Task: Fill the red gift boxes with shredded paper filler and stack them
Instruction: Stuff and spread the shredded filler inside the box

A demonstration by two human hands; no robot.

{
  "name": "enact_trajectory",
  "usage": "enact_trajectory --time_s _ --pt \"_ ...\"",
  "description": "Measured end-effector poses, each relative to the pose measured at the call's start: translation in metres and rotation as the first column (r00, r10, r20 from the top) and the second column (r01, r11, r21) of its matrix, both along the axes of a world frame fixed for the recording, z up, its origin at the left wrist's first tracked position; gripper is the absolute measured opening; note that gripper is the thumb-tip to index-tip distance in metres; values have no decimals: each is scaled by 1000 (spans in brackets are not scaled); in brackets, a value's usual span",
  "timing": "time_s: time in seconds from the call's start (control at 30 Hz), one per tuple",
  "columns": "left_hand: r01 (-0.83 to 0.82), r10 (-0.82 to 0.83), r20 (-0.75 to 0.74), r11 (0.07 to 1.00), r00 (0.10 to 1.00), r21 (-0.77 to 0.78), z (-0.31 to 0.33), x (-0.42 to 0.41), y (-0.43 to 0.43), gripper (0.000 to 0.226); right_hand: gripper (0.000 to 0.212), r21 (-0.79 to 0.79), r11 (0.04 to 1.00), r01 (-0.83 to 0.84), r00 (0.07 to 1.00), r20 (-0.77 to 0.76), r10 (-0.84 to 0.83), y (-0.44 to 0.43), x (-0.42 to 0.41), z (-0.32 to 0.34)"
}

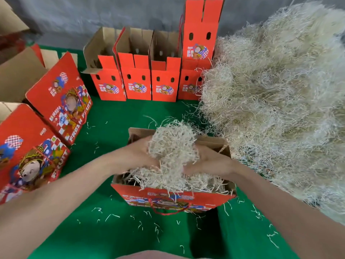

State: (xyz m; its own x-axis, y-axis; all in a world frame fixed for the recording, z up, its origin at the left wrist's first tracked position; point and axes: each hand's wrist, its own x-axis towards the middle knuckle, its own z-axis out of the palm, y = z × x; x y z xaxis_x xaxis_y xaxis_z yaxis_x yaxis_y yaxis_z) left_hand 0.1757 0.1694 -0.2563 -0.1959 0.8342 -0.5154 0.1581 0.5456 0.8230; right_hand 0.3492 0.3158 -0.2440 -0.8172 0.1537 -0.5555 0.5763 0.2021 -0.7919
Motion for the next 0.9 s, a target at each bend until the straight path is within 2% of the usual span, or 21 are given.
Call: enact_trajectory --time_s 0.1,0.2,0.27,0.3,0.4,0.47,0.5,0.57,0.6,0.63,0.67,0.7,0.77,0.8,0.83,0.9 --pt "94 -95 -3 991 995 -91 -10 9 8 74 38 76 991 -114 993 47 110 -12 -14 -14" --pt "190 -203 -40 958 978 -213 -15 7 3 69 26 197 975 -102 987 146 74 -9 -19 -23" --pt "174 -211 -160 960 964 -219 -14 0 -2 59 23 281 957 -66 979 204 8 1 -14 -21" --pt "146 -191 -237 970 953 -194 -13 -4 -4 50 29 297 954 -43 976 215 -23 8 -10 -19" --pt "146 -225 -443 968 868 -206 -8 -11 -10 35 80 306 952 4 976 208 -71 23 3 -23" --pt "221 -348 -497 929 795 -297 -8 -13 -10 44 89 343 939 -21 978 203 -53 25 6 -25" --pt "238 -359 -458 924 813 -300 -9 -12 -7 56 89 332 943 -12 981 187 -53 22 5 -25" --pt "224 -278 -265 950 923 -218 -11 -4 2 79 84 227 974 11 992 118 -38 15 -4 -24" --pt "233 -273 -215 953 938 -195 -15 2 8 86 76 151 988 11 994 103 -27 12 -9 -24" --pt "270 -314 -231 941 921 -203 -20 8 14 88 69 108 994 -4 995 103 -7 8 -14 -23" --pt "315 -374 -282 920 884 -232 -26 12 18 85 58 145 988 -45 992 119 27 7 -16 -25" --pt "354 -436 -350 894 829 -277 -31 11 19 73 49 281 951 -131 981 177 83 8 -16 -28" --pt "372 -556 -483 824 677 -426 -31 -3 14 38 37 569 747 -343 923 354 155 19 -12 -33" --pt "336 -596 -515 790 616 -512 -29 -12 11 25 29 603 692 -396 899 409 158 24 -9 -36" --pt "298 -637 -533 752 557 -587 -27 -20 8 19 22 601 677 -426 885 433 173 28 -8 -37" --pt "291 -721 -518 674 460 -679 -27 -27 13 16 11 594 642 -484 862 450 234 30 -15 -37"
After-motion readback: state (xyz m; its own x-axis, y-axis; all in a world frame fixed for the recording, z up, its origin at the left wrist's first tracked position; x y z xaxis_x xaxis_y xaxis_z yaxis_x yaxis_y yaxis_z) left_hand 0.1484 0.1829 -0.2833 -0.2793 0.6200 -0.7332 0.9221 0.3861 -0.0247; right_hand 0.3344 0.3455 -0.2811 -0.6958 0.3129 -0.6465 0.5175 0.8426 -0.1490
